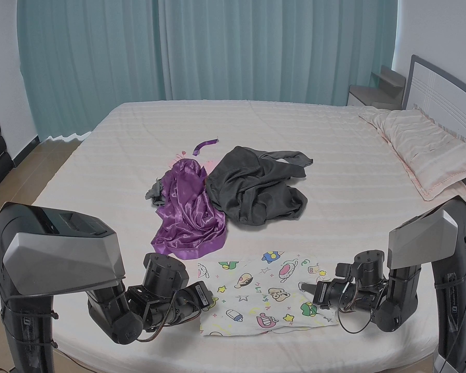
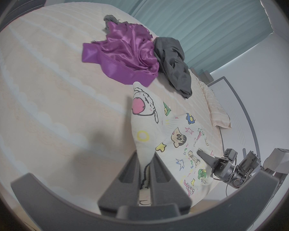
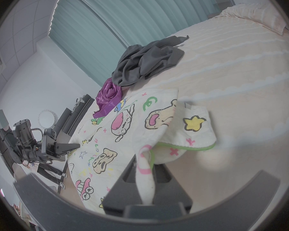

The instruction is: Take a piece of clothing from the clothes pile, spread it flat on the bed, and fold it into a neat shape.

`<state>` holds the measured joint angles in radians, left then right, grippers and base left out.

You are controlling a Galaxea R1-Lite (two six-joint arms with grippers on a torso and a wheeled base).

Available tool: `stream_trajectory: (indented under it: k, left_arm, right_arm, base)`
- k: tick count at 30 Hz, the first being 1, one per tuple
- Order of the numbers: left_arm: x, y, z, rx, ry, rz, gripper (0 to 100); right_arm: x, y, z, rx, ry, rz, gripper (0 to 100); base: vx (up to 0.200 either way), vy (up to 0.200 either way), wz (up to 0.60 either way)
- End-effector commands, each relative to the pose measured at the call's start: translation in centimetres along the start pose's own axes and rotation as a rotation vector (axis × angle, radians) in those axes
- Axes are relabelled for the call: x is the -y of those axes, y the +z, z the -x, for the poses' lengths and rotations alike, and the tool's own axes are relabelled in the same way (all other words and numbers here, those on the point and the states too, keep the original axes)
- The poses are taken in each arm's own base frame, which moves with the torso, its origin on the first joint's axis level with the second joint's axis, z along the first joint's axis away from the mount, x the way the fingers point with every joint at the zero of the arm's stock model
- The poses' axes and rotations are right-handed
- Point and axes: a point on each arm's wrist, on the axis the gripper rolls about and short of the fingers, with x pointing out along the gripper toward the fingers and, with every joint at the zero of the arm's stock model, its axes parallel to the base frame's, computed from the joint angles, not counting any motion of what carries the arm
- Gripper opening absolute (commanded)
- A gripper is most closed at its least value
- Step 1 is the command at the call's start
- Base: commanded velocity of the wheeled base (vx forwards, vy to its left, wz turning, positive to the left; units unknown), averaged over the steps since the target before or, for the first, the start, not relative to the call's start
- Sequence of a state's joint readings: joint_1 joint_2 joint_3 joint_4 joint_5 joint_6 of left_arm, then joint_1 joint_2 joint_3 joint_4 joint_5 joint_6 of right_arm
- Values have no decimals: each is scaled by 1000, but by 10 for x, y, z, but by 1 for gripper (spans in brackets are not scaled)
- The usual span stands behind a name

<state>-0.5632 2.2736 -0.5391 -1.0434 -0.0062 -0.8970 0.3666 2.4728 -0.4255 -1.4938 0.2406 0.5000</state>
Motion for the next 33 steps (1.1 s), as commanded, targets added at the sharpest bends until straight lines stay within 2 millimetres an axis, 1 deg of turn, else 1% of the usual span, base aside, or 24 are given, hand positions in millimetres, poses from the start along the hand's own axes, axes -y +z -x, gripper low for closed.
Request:
stream_trajectory:
  k: [1,9,10,15,17,20,22,24,26,28,29,30,33]
  left_arm:
    - [0,0,0,-1,-1,10,0]
    - [0,0,1,-2,0,11,0]
    - [0,0,1,-1,-1,13,100]
    - [0,0,1,-2,0,14,100]
    - [0,0,1,-2,0,14,100]
    - [-1,2,1,3,-1,24,100]
    - [-1,6,2,19,-12,51,100]
    - [2,13,3,54,-53,105,100]
    - [2,14,4,63,-65,125,100]
    - [0,17,7,70,-97,151,100]
    - [0,18,7,71,-98,152,100]
    - [-1,17,7,66,-102,152,100]
    - [-1,17,7,66,-104,151,100]
  right_arm:
    - [0,-1,3,1,-6,0,0]
    - [3,-4,8,11,-15,1,0]
    - [3,-4,10,8,-20,0,100]
    - [2,-5,16,-1,-25,3,100]
    - [1,-2,18,10,-22,4,100]
    - [1,8,30,38,-35,-4,100]
    - [1,11,35,37,-41,-8,100]
    - [1,7,42,-3,-64,-18,100]
    - [1,5,44,-14,-68,-20,100]
    - [2,-3,56,-56,-91,-16,100]
    - [2,-5,57,-62,-93,-15,100]
    - [5,-13,62,-101,-110,-15,100]
    - [6,-22,65,-136,-115,-1,100]
  base:
    - [0,0,0]
    - [0,0,0]
    - [0,0,0]
    - [0,0,0]
    - [0,0,0]
    - [0,0,0]
    - [0,0,0]
    - [0,0,0]
    - [0,0,0]
    - [0,0,0]
    - [0,0,0]
    - [0,0,0]
    - [0,0,0]
